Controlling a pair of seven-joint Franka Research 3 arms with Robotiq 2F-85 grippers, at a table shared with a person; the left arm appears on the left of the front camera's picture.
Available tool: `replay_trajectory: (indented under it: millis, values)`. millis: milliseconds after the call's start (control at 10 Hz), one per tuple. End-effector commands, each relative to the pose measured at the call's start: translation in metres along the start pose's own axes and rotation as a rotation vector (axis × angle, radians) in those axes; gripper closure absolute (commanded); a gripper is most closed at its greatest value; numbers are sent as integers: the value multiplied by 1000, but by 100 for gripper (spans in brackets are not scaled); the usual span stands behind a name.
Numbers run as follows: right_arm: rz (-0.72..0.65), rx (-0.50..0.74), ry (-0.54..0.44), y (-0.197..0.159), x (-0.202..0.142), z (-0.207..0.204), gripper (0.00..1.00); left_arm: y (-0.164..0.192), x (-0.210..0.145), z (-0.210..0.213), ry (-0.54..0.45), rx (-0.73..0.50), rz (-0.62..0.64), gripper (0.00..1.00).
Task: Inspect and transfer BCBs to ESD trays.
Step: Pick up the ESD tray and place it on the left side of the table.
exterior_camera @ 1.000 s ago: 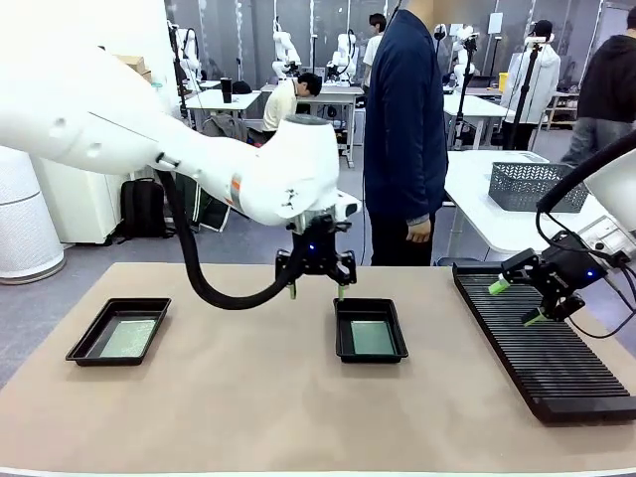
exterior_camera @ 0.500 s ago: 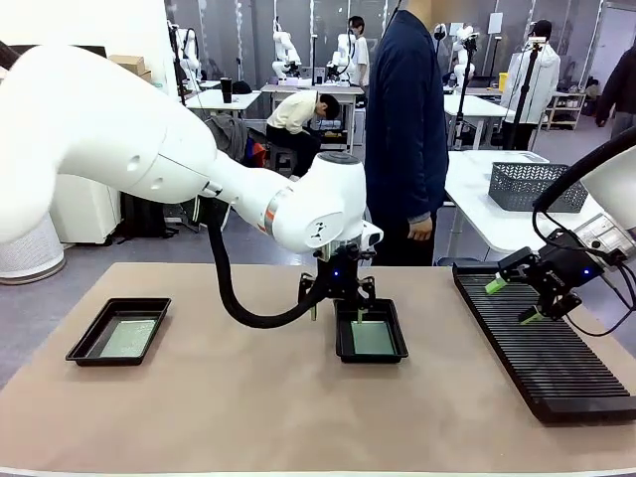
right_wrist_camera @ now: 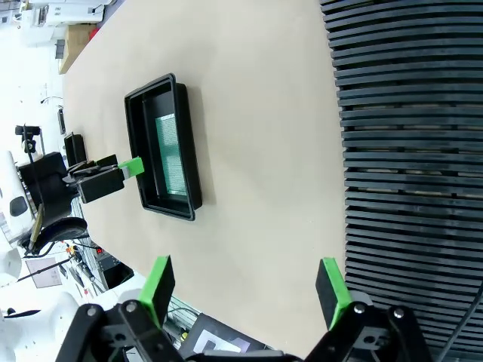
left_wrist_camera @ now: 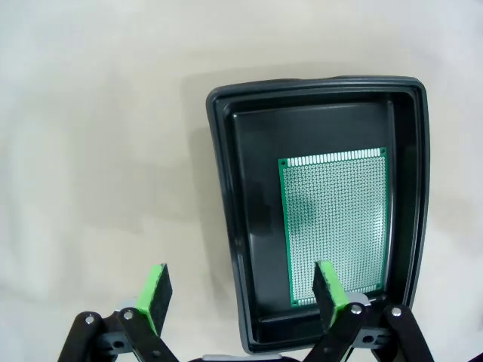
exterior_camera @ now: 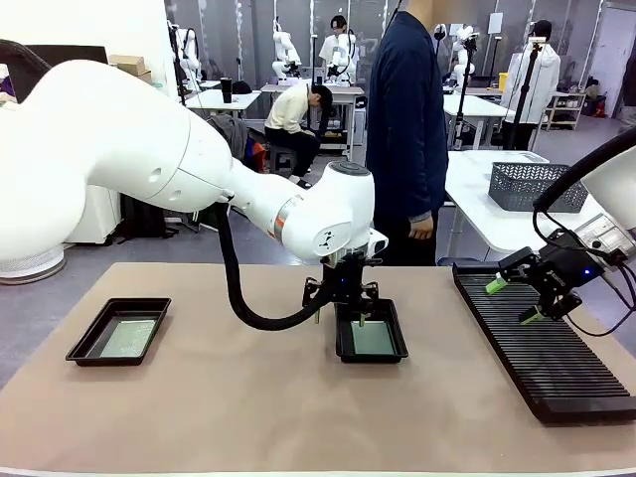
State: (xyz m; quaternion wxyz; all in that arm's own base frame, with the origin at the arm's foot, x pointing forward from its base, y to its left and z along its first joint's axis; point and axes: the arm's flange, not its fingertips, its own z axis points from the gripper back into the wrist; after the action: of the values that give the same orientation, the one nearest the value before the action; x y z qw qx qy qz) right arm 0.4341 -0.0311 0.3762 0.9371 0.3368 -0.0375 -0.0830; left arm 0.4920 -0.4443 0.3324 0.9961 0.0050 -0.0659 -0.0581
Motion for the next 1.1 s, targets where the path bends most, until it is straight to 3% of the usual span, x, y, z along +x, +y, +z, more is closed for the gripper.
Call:
replay_trajectory:
  millis: [0, 500, 1000]
  values:
    - [-18, -12, -8, 2, 0, 1, 0, 1, 2, -5, -36, 24, 37, 0]
    - [-18, -12, -8, 2, 0, 1, 0, 10, 3, -16, -13, -7, 70, 3]
    - [-18, -12, -8, 2, 0, 1, 0, 9, 4, -22, -3, -12, 77, 17]
